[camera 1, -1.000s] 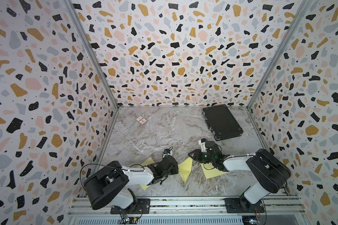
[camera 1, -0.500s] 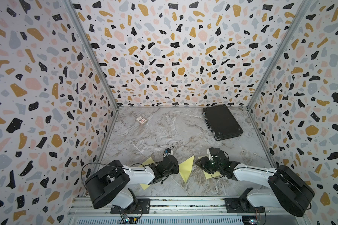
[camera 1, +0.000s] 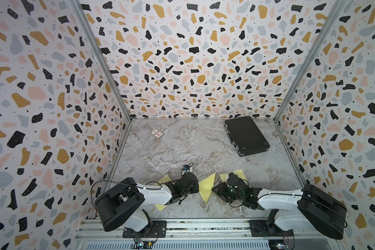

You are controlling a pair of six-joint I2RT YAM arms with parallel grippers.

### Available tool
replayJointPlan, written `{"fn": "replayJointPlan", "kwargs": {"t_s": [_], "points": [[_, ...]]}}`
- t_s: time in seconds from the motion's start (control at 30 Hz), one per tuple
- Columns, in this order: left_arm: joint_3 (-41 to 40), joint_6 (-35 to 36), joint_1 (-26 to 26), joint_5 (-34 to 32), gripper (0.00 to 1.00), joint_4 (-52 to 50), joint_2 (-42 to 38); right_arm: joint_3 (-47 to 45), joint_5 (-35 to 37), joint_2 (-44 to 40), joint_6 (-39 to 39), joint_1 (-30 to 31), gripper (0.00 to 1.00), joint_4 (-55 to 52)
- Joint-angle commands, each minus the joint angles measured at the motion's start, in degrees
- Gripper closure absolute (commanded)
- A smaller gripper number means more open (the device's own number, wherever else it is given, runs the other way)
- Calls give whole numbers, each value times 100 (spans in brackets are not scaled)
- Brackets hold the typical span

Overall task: Fold the square paper diagonally
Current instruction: Fold the paper at the center of the board.

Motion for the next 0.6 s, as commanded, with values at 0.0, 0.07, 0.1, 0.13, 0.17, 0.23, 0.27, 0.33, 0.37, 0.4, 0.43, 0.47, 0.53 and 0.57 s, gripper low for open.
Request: {"fn": "replayJointPlan", "kwargs": {"t_s": [0.0, 0.07, 0.1, 0.13, 0.17, 0.23, 0.27, 0.33, 0.37, 0.4, 0.43, 0.47, 0.53, 0.57], "points": [[-456, -45, -113, 212, 100, -1788, 504, -112, 328, 178, 321, 93, 58, -40], [-446, -61, -135, 221, 100, -1774, 522, -117, 364, 289, 405, 143, 58, 117], [-437, -69, -140, 216, 100, -1783, 539, -126, 368, 351, 445, 167, 58, 224], [-441, -78, -138, 212, 100, -1783, 540, -147, 388, 404, 485, 195, 59, 347], [-450, -88, -149, 197, 100, -1783, 540, -173, 432, 465, 536, 230, 59, 500], [-470, -114, -150, 186, 100, -1774, 523, -162, 443, 587, 571, 265, 59, 654], [-479, -118, -154, 186, 100, -1779, 509, -152, 447, 650, 604, 286, 59, 708], [-490, -137, -169, 186, 100, -1783, 483, -157, 447, 779, 676, 328, 60, 871], [-490, -142, -173, 186, 100, -1783, 470, -167, 455, 848, 725, 359, 60, 994], [-485, -142, -172, 177, 100, -1800, 461, -178, 465, 919, 763, 386, 60, 1126], [-490, -158, -179, 170, 100, -1809, 453, -187, 469, 982, 801, 408, 60, 1249], [-490, -163, -188, 168, 100, -1809, 444, -199, 490, 1042, 842, 441, 61, 1391], [-481, -169, -195, 168, 100, -1826, 443, -214, 546, 1121, 890, 494, 61, 1591], [-472, -170, -190, 161, 100, -1835, 448, -213, 570, 1154, 913, 519, 62, 1664]]}}
